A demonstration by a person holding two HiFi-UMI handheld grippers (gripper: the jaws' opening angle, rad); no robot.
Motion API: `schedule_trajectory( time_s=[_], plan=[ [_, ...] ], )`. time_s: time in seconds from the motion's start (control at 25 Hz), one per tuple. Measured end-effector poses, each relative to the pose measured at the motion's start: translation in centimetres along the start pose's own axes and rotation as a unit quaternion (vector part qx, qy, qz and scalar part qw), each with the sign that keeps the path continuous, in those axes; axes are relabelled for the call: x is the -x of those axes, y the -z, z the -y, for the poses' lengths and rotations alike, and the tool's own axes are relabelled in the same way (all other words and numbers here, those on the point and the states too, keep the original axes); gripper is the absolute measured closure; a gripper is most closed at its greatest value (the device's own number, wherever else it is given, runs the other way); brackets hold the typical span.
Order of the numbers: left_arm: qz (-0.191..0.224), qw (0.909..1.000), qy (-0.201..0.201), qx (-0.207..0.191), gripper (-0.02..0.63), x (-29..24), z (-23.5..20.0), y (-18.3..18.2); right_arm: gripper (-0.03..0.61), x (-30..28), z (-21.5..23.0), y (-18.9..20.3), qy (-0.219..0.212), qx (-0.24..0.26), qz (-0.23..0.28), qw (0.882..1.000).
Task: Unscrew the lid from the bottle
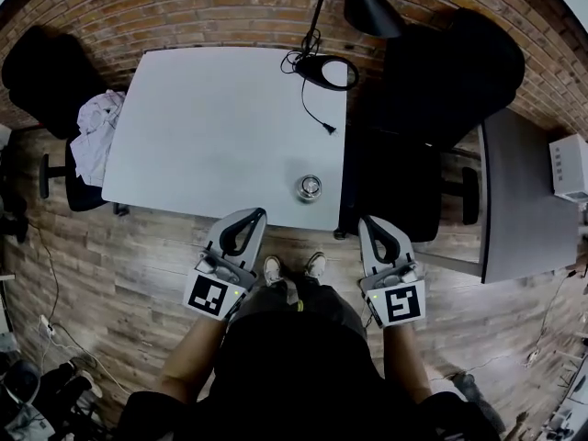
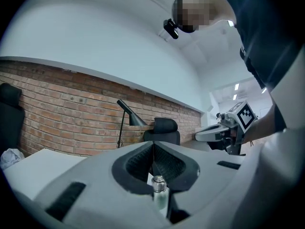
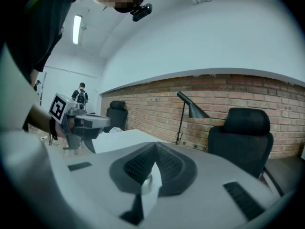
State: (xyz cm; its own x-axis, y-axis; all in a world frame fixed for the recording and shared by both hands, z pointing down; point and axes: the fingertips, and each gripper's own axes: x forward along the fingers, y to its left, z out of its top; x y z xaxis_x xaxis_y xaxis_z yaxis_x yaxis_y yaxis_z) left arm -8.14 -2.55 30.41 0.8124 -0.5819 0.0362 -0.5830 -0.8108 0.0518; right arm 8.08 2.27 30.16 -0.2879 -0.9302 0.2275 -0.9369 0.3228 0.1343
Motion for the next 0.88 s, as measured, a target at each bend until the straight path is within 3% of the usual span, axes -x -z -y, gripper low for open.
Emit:
schedule_trajectory(
  time_s=[0.2, 0.36, 0.44, 0.56, 0.64, 0.76, 0.88],
  plan=[
    [-0.016, 0.9998, 0.013, 0.006, 0.587, -1.6, -0.3, 3.1, 0.563, -2.4, -1.4, 3.3, -0.041, 0.005, -0.017, 0.999],
    [-0.043, 0.997, 0.059, 0.026, 0.575, -3.5, 1.1, 6.5, 0.459, -4.0, -2.4, 7.0, -0.069, -0.007, -0.049, 0.996],
    [-0.059, 0.9943, 0.082, 0.034, 0.478, -4.9, 1.4, 8.1, 0.411, -5.4, -2.7, 8.8, -0.083, -0.011, -0.063, 0.994],
    [-0.075, 0.9901, 0.114, 0.034, 0.424, -6.6, 1.5, 10.0, 0.334, -7.7, -3.9, 11.3, -0.115, -0.012, -0.074, 0.99],
    [-0.072, 0.9876, 0.138, 0.02, 0.398, -7.7, 1.6, 10.9, 0.308, -9.1, -4.6, 12.7, -0.131, -0.009, -0.071, 0.989],
    [-0.043, 0.9815, 0.182, -0.04, 0.348, -9.7, 1.8, 11.2, 0.286, -10.6, -5.1, 14.4, -0.148, -0.003, -0.067, 0.987],
    [-0.034, 0.9773, 0.202, -0.053, 0.325, -11.0, 1.8, 11.8, 0.257, -11.6, -5.4, 15.4, -0.154, -0.004, -0.061, 0.986]
  ],
)
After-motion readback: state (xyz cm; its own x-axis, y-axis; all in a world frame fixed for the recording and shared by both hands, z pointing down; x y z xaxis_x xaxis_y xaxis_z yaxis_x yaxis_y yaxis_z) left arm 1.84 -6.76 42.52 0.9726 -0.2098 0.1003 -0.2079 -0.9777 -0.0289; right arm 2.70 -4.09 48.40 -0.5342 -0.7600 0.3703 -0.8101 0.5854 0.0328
